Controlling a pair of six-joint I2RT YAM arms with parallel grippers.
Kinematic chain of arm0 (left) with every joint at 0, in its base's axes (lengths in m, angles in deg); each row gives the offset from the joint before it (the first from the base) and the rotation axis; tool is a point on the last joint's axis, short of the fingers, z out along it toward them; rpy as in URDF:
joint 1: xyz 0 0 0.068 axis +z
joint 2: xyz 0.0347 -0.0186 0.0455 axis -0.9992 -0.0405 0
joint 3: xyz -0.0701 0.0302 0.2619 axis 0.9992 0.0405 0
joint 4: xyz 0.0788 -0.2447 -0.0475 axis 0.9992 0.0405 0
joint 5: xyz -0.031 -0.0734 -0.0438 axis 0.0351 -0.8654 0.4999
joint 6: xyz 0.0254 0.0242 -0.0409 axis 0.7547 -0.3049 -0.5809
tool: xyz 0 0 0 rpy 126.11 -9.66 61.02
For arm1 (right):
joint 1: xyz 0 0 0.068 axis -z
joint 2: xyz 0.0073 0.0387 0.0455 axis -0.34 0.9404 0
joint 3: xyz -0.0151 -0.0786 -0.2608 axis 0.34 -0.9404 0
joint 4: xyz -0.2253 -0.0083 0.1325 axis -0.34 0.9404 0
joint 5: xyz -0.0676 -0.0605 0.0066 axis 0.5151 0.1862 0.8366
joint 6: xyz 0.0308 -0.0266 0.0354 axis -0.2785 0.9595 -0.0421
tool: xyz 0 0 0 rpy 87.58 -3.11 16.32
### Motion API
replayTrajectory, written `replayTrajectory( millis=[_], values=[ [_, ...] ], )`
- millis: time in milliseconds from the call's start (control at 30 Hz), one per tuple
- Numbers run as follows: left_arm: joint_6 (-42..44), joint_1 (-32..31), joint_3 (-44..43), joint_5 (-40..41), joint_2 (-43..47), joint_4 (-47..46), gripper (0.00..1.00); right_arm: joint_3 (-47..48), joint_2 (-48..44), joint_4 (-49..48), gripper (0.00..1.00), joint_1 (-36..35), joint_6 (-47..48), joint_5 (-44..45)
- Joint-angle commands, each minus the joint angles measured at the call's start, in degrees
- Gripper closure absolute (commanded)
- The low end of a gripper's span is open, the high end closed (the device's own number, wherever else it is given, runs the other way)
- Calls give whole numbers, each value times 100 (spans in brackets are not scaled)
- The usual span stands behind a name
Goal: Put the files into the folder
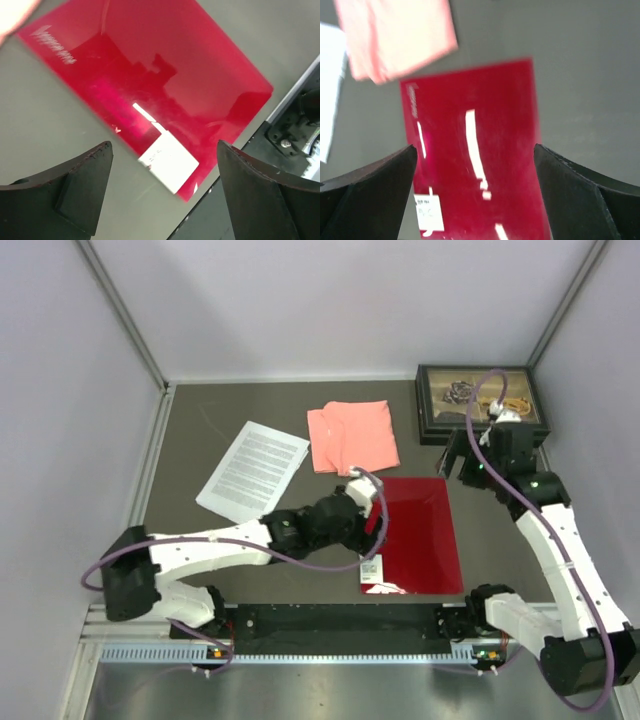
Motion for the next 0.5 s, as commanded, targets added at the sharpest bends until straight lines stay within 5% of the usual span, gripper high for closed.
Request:
replayTrajectory(
  millis=[0, 467],
  values=[
    [223, -943, -536, 1001, -1036, -230, 12, -998, 217, -606, 1, 53, -735, -843],
    [1147, -2692, -747, 2251, -2267, 324, 18, -1649, 183, -897, 1, 62, -814, -1099]
  ],
)
